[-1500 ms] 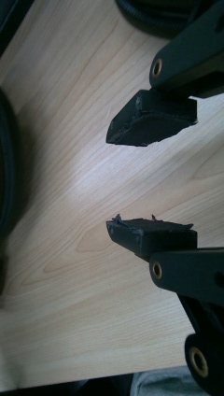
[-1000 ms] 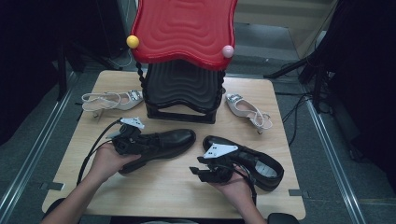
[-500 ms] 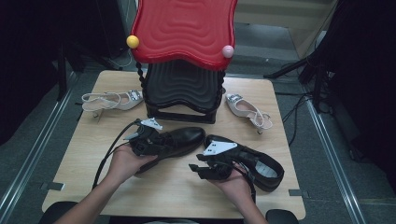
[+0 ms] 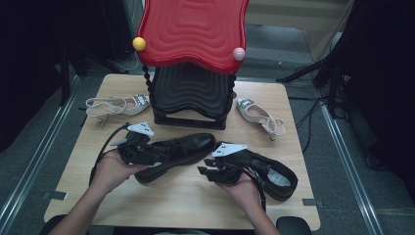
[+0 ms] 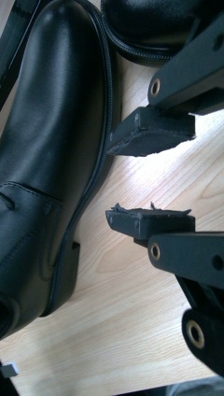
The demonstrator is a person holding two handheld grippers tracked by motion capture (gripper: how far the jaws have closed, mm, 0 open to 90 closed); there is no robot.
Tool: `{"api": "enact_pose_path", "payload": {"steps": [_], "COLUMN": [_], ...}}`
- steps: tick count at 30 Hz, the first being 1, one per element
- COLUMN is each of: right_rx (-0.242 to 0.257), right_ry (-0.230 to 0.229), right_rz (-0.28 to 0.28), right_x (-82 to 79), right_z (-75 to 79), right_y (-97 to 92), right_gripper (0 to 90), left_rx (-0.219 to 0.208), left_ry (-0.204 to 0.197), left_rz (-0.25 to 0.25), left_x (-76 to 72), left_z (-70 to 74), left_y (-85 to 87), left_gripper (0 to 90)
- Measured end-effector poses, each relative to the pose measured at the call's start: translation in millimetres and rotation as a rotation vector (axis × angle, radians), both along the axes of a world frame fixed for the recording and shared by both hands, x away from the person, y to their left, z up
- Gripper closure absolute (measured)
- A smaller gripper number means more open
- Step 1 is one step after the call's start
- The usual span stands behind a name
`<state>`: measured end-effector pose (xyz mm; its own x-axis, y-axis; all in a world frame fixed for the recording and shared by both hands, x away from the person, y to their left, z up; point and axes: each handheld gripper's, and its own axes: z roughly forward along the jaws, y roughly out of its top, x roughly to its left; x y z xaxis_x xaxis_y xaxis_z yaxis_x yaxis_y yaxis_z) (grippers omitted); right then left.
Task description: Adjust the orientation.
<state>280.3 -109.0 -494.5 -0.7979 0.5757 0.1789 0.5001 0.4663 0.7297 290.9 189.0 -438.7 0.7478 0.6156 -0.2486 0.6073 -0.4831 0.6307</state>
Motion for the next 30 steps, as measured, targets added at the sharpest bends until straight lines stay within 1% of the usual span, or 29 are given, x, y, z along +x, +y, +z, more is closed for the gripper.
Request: {"api": "enact_pose_path", "payload": {"steps": [1, 2, 3, 4, 5, 6, 8, 9, 11, 12, 13, 14, 15, 17, 18, 19, 20, 21, 22, 23, 25, 26, 27, 28, 29, 30], "right_rx": [0.006, 0.013, 0.01, 0.01, 0.012, 0.012, 0.015, 0.012, 0.003, 0.001, -0.002, -0.004, -0.004, -0.003, 0.005, 0.013, 0.019, 0.019, 0.016, 0.009, -0.011, -0.017, -0.018, -0.018, -0.005, -0.005], "right_ry": [0.006, 0.012, 0.009, 0.009, 0.012, 0.012, 0.023, 0.019, 0.024, 0.027, 0.038, 0.048, 0.048, 0.087, 0.104, 0.11, 0.111, 0.111, 0.104, 0.092, 0.078, 0.075, 0.076, 0.076, 0.088, 0.088], "right_rz": [-0.005, -0.001, -0.001, -0.001, 0.003, 0.003, 0.0, 0.0, -0.005, -0.005, -0.011, -0.015, -0.015, -0.019, -0.018, -0.016, -0.009, -0.009, -0.001, 0.007, 0.01, 0.006, -0.006, -0.006, -0.021, -0.021], "right_x": [0.3, 0.7, 1.0, 1.0, 2.2, 2.2, 4.0, 4.7, 8.2, 10.2, 12.5, 15.4, 15.4, 21.0, 22.0, 20.4, 18.5, 18.5, 16.5, 13.7, 11.5, 12.6, 14.3, 14.3, 19.2, 19.2], "right_z": [0.7, 1.8, 3.7, 3.7, 6.7, 6.7, 10.3, 11.4, 14.4, 14.4, 14.2, 13.2, 13.2, 9.2, 6.8, 4.2, 3.7, 3.7, 3.3, 3.2, -0.6, -2.9, -4.9, -4.9, -7.7, -7.7], "right_y": [0.4, 1.4, 3.5, 3.5, 5.7, 5.7, 7.9, 8.6, 11.2, 12.1, 13.2, 14.6, 14.6, 19.1, 21.9, 27.8, 31.7, 31.7, 35.7, 40.7, 49.8, 51.5, 51.8, 51.8, 50.2, 50.2], "right_gripper": [63.9, 65.8, 67.6, 67.6, 70.5, 70.5, 73.4, 74.5, 82.7, 85.3, 87.9, 90.0, 90.0, 90.0, 90.0, 90.0, 90.0, 90.0, 90.0, 90.0, 90.0, 90.0, 90.0, 90.0, 90.0, 90.0], "left_rx": [-0.011, -0.015, -0.025, -0.034, -0.032, -0.032, -0.028, -0.023, -0.011, 0.0, 0.006, 0.006, 0.006, 0.008, 0.011, 0.023, 0.04, 0.043, 0.05, 0.054, 0.023, 0.001, -0.006, -0.005, -0.004, -0.007], "left_ry": [-0.02, -0.023, -0.023, -0.032, -0.051, -0.051, -0.046, -0.045, -0.046, -0.049, -0.05, -0.05, -0.043, -0.026, -0.015, -0.01, 0.002, 0.025, 0.028, 0.029, 0.043, 0.06, 0.066, 0.061, 0.057, 0.055], "left_rz": [-0.006, -0.014, -0.018, -0.014, -0.015, -0.015, 0.004, 0.018, 0.046, 0.043, 0.058, 0.058, 0.056, 0.065, 0.057, 0.053, 0.05, 0.05, 0.045, 0.045, 0.047, 0.054, 0.052, 0.047, 0.043, 0.04], "left_x": [-0.9, -1.3, -1.8, -2.1, -0.9, -0.9, 5.0, 10.0, 17.3, 21.5, 29.1, 29.1, 33.3, 42.6, 45.6, 48.6, 51.4, 53.4, 54.1, 54.3, 55.3, 56.2, 56.8, 56.8, 56.4, 56.1], "left_z": [5.3, 8.5, 12.5, 16.2, 21.1, 21.1, 18.7, 15.2, 9.2, 6.0, -0.1, -0.1, -3.0, -13.4, -17.6, -23.5, -29.6, -35.2, -39.8, -41.5, -45.7, -47.7, -48.3, -48.2, -48.2, -48.6], "left_y": [5.2, 8.3, 12.5, 16.8, 25.8, 25.8, 35.3, 41.7, 49.8, 53.4, 57.2, 57.2, 58.8, 58.7, 57.9, 55.7, 53.4, 51.0, 48.0, 46.4, 46.5, 47.1, 48.1, 48.2, 47.7, 47.2], "left_gripper": [64.5, 68.6, 74.1, 74.1, 80.5, 83.2, 84.3, 85.2, 87.1, 87.0, 87.0, 86.7, 86.7, 86.5, 86.5, 86.6, 86.6, 86.6, 86.8, 87.3, 88.1, 88.3, 88.3, 88.3, 88.9, 88.9]}}
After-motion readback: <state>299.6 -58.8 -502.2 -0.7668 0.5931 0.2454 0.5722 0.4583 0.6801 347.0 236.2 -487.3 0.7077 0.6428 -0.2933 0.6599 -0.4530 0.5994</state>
